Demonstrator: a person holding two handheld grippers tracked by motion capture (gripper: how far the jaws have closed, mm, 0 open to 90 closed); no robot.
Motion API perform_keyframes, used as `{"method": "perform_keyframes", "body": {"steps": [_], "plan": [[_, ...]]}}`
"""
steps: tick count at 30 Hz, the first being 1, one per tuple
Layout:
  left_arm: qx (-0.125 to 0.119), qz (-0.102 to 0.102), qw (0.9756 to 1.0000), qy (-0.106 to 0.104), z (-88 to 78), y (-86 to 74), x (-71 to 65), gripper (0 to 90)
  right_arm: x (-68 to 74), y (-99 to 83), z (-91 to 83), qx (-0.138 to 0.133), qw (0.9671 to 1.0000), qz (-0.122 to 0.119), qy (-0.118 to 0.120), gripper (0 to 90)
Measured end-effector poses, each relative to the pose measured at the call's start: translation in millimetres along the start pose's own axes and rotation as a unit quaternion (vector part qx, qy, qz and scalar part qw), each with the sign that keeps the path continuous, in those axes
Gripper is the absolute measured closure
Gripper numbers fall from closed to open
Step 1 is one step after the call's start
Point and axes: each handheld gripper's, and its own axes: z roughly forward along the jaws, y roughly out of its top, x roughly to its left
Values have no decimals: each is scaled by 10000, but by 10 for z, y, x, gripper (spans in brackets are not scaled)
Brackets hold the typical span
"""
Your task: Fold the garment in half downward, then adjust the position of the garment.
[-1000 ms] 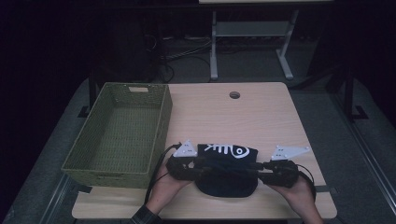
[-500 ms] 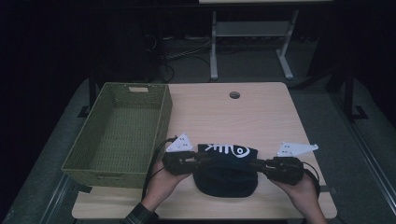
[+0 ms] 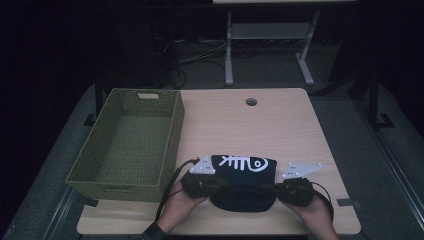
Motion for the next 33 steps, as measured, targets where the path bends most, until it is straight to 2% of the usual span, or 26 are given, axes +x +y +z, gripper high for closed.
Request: {"method": "perform_keyframes", "body": {"steps": [3, 11, 21, 27, 33], "plan": [[122, -32, 9999, 22, 38, -78, 8, 843, 51, -51, 62, 159, 9999, -41, -6, 897], [407, 115, 9990, 155, 167, -150, -43, 843, 126, -139, 159, 309, 9993, -164, -131, 899], [374, 39, 9992, 138, 151, -152, -20, 840, 122, -134, 161, 285, 9994, -169, -137, 897], [92, -201, 9995, 216, 42, -121, 33, 719, 103, -88, 59, -11, 9998, -105, -164, 738], [-27, -332, 9987, 378, -56, -101, 86, 575, 78, -64, -38, -217, 9993, -1, -314, 592]]}}
